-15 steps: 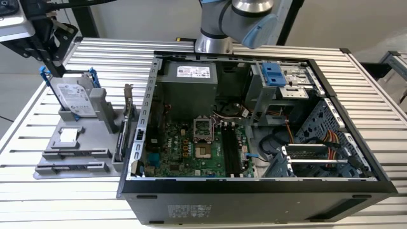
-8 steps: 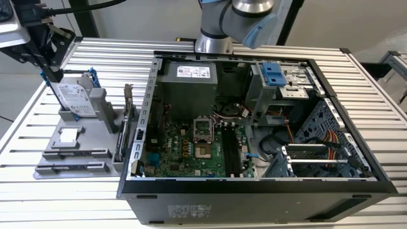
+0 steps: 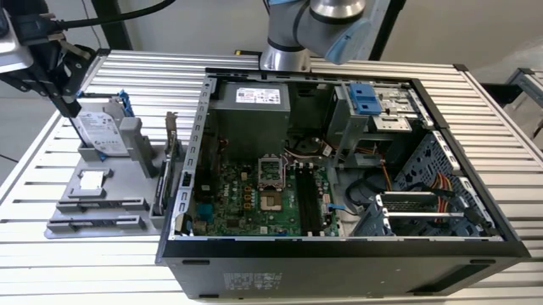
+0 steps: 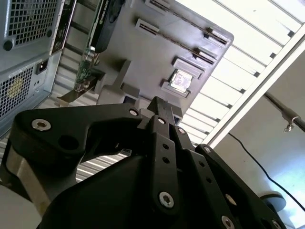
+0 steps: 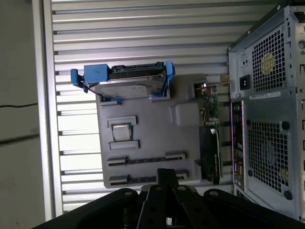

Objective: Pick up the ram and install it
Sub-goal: 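Reach for the ram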

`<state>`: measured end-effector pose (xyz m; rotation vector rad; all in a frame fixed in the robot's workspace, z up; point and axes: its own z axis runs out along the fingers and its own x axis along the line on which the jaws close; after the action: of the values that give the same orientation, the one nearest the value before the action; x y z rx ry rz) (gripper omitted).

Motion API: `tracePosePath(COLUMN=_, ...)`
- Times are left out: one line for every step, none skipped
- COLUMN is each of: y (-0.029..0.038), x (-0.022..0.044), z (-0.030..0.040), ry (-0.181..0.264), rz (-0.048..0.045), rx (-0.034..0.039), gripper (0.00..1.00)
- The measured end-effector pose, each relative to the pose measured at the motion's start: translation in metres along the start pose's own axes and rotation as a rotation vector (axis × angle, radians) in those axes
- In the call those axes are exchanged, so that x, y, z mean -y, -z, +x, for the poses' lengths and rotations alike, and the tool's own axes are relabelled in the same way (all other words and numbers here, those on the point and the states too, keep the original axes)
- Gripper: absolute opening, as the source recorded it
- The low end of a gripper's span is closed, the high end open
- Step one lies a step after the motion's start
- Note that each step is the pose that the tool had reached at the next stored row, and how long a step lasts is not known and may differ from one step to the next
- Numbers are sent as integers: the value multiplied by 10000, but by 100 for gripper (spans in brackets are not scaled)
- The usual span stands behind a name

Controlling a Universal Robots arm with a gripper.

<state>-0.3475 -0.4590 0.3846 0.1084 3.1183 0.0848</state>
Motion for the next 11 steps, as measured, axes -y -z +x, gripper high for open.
tracePosePath(y=-2, x=18, z=0, ry=0, rz=-1, rx=1, gripper=0)
tracePosePath(y=-3, x=36, z=-1, ry=0, rz=-1, rx=1, gripper=0)
tracePosePath(y=-4, x=54, z=-1, ry=0, rz=-1, rx=1, gripper=0)
tracePosePath(y=-5, x=70, z=-2, ry=0, rz=-1, rx=1, gripper=0)
tracePosePath(y=-6, x=85, z=-2, ry=1, rz=0, rx=0, gripper=0)
tracePosePath(y=-7, x=100, z=-2, ry=0, rz=0, rx=0, gripper=0)
tracePosePath(y=-8, x=113, z=-2, ry=0, rz=0, rx=1, gripper=0)
tracePosePath(y=-10, x=126, z=-2, ry=0, rz=-1, rx=1, gripper=0)
tracePosePath(y=-11, x=141, z=-2, ry=-1, rz=0, rx=0, gripper=0)
tracePosePath(y=-12, x=154, z=-2, ry=0, rz=0, rx=0, gripper=0)
tracePosePath(y=-14, x=167, z=-2, ry=0, rz=0, rx=1, gripper=0)
